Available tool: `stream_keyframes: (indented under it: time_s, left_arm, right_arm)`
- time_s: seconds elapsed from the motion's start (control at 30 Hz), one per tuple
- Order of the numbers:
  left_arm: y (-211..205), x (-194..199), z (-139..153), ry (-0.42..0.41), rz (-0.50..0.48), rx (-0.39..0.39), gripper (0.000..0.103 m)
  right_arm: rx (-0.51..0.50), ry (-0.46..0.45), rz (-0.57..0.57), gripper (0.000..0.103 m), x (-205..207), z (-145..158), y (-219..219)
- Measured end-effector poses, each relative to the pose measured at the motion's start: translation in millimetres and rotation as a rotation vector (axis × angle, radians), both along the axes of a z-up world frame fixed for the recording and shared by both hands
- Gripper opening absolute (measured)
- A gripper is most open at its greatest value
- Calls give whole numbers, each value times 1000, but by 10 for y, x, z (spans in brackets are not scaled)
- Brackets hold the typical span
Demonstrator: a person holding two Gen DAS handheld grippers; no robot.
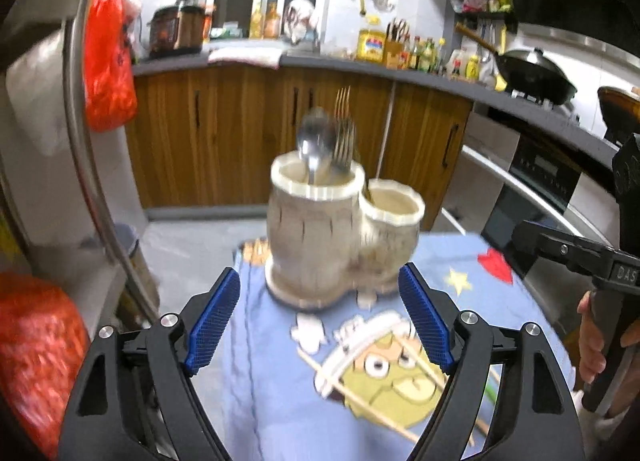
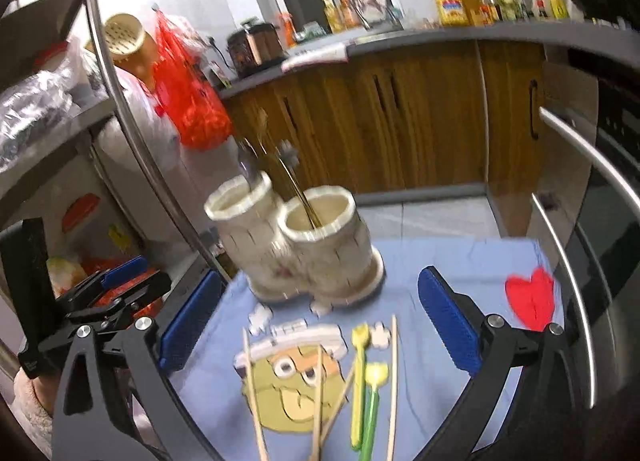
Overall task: Organize utensils
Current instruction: 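Move both open tools back toward the plastic utensils and chopsticks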
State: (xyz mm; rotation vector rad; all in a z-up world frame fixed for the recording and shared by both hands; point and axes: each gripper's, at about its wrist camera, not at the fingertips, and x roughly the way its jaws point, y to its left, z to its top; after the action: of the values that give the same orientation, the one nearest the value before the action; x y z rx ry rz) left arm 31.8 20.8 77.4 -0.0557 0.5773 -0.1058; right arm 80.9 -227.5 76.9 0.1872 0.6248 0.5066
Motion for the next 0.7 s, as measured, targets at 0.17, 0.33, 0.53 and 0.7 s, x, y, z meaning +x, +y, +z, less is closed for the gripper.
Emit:
stream_keyframes:
  time_s: [0.17, 0.33, 0.53, 0.7]
  left_arm:
    - [-34, 16, -418, 108, 19, -11, 82]
    - [-22, 59, -683, 161, 35, -3, 82]
    - [-120, 85, -849, 219, -6, 11, 82]
    - [-236, 81, -903, 249, -60, 15, 62]
  right_arm:
    - [-90, 46, -72, 97, 86, -375, -49]
    - [-151, 86, -46, 89, 173, -673, -11]
    - [-217, 124, 36, 54, 246, -891, 171]
    - [-258, 152, 85, 29, 288, -1000, 281]
